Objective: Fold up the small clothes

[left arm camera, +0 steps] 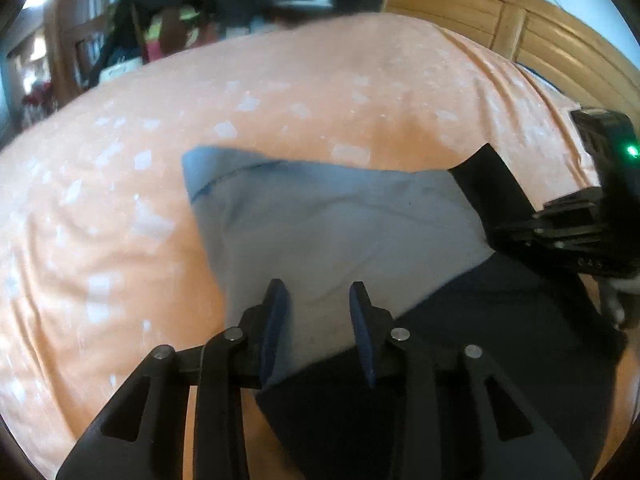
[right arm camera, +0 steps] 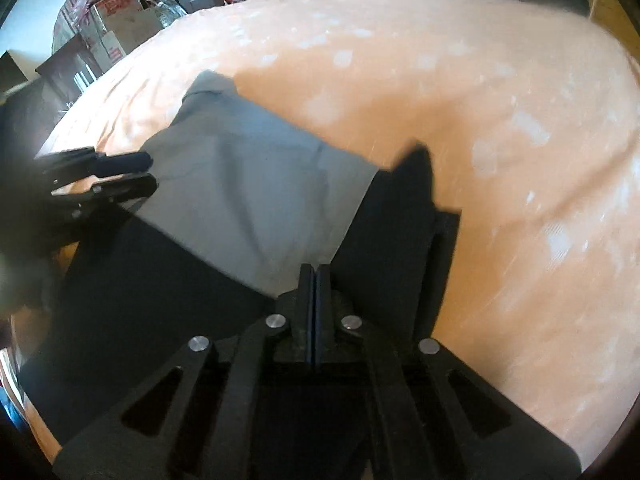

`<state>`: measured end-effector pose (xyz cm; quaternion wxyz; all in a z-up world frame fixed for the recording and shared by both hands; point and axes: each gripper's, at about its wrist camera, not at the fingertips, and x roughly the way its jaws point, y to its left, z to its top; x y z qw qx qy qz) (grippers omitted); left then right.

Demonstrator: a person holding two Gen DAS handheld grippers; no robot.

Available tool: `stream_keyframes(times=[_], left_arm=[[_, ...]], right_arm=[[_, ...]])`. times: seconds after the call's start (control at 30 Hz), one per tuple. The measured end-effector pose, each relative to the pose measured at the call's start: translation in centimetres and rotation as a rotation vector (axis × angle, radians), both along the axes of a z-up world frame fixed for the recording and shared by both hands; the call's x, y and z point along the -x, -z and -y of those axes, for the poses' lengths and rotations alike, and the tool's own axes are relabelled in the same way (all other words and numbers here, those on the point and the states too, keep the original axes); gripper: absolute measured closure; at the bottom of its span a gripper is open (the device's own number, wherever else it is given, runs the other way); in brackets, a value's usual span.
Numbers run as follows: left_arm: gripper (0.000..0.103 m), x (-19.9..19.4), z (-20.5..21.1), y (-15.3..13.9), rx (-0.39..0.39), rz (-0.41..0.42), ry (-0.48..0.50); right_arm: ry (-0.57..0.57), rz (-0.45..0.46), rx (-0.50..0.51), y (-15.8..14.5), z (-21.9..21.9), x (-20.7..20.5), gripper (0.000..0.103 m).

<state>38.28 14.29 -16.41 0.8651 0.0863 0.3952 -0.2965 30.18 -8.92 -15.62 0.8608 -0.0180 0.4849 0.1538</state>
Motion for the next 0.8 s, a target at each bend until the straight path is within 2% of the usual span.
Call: stream_keyframes(times=[0.07,0.1,0.17,0.2,0.23,0.37,0.43,0.5,0.57,0.67,0.73,0.8], left_arm=[[0.069,-1.0,-0.4,-1.1,0.044,0.037,-0.005],[0.069,-2.2,-0.4,-1.0,0.042,0.041,-0.019],[0.066,-3.7,-0.5,0.1,0.013,0.019,-0.056],[0.062,-4.6,-0.7,1.6,-0.012,-0.023,-0.075],[0.058,-5.2,-0.9,2.6,-0.015,-0.056,-0.084],[0.055,-4.3,-0.7,2.3,-0.035,-0.043,-0.081],[0.054,-2.0,-1.2,1.6,-0.010,-0.056,-0.064],[0.050,1.4,-2.1,0.6,-0.035,-0.009,-0.057],[0.050,4.2,-2.5,0.3,-0.021,-0.039,-0.013],[0.053,10.3,-2.9,0.2,-0.043,-0.018,0.058],[0.053,14.4,-3.2,0.5,-0.051,-0.030,0.098],[0.053,17.7,-3.9,0.6,-0.034,-0.035,0.090]], right_arm=[[0.008,0.047,-0.030,-1.1,0.3,0.3,0.103],[0.026,0.060,-0.035,-0.9,0.6,-0.1,0.103],[0.051,0.016,-0.026,0.4,0.3,-1.8,0.102],[0.045,-0.024,-0.025,1.8,0.1,-2.5,0.103],[0.040,-0.022,-0.030,2.2,0.0,-2.8,0.103],[0.044,-0.029,-0.020,1.1,0.2,-3.5,0.101],[0.057,-0.029,-0.033,0.9,0.3,-2.3,0.101],[0.059,-0.026,-0.050,0.3,0.6,-0.4,0.099],[0.046,-0.021,-0.032,0.0,0.3,1.8,0.099],[0.039,-0.007,-0.016,-0.2,-0.1,5.0,0.096],[0.037,0.002,0.008,-0.5,0.0,6.7,0.087],[0.025,0.010,0.048,-0.6,-0.5,8.2,0.067]])
